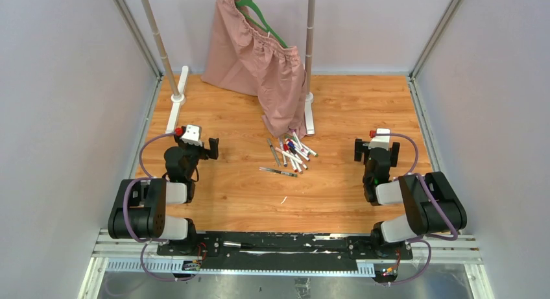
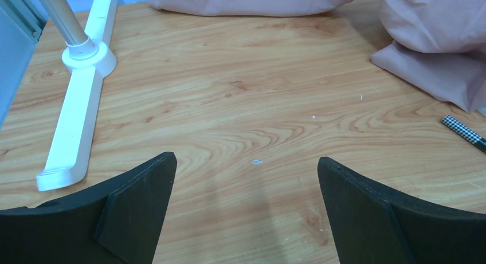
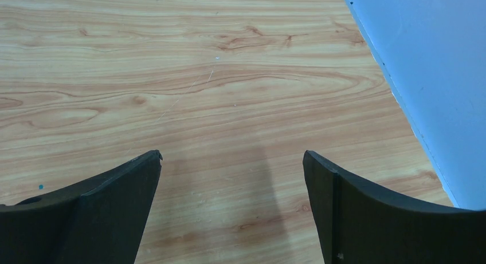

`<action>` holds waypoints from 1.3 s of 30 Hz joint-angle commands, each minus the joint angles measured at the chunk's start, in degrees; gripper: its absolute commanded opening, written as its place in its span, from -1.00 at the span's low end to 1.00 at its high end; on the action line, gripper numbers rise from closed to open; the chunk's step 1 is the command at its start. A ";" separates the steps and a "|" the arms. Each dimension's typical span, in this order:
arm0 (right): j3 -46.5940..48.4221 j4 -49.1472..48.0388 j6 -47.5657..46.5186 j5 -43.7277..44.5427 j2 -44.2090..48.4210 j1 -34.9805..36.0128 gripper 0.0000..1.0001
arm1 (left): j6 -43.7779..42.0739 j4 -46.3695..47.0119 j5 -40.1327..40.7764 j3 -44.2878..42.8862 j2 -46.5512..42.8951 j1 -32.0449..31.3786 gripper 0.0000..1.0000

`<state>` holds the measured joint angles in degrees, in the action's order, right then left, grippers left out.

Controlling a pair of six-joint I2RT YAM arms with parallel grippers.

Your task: Open the pen caps

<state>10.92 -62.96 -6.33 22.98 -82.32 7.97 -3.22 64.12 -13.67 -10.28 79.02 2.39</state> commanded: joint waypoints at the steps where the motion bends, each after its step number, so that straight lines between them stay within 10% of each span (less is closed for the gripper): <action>1: 1.36 1.20 1.62 1.00 0.64 -1.58 1.00 | -0.75 0.93 0.23 0.21 0.22 -0.37 1.00; 8: 2.94 6.16 -0.04 0.99 5.31 -0.95 1.00 | -0.62 1.59 0.43 0.49 -0.05 -0.26 1.00; 13: 17.24 41.28 11.09 7.03 16.02 -1.26 1.00 | 1.27 0.54 -0.21 0.96 -3.01 1.41 1.00; 17: 26.44 63.98 34.63 7.44 17.76 -4.91 1.00 | 1.34 -26.00 -0.01 -10.53 -10.70 3.19 1.00; 22: 27.52 63.72 29.37 -12.45 19.76 -5.97 0.99 | -0.81 -49.59 -3.71 -21.98 -15.40 5.02 1.00; 30: 32.21 63.43 18.43 -17.64 10.24 11.52 0.59 | -2.52 -79.37 -11.62 -38.53 -11.92 6.99 1.00; 39: 42.01 54.90 14.25 -26.94 -8.15 20.59 0.13 | -7.49 -91.84 -11.97 -42.23 -12.00 7.10 1.00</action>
<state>48.18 -4.43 10.68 2.39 -84.95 26.76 -7.81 -18.35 -24.45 -51.13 68.42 9.08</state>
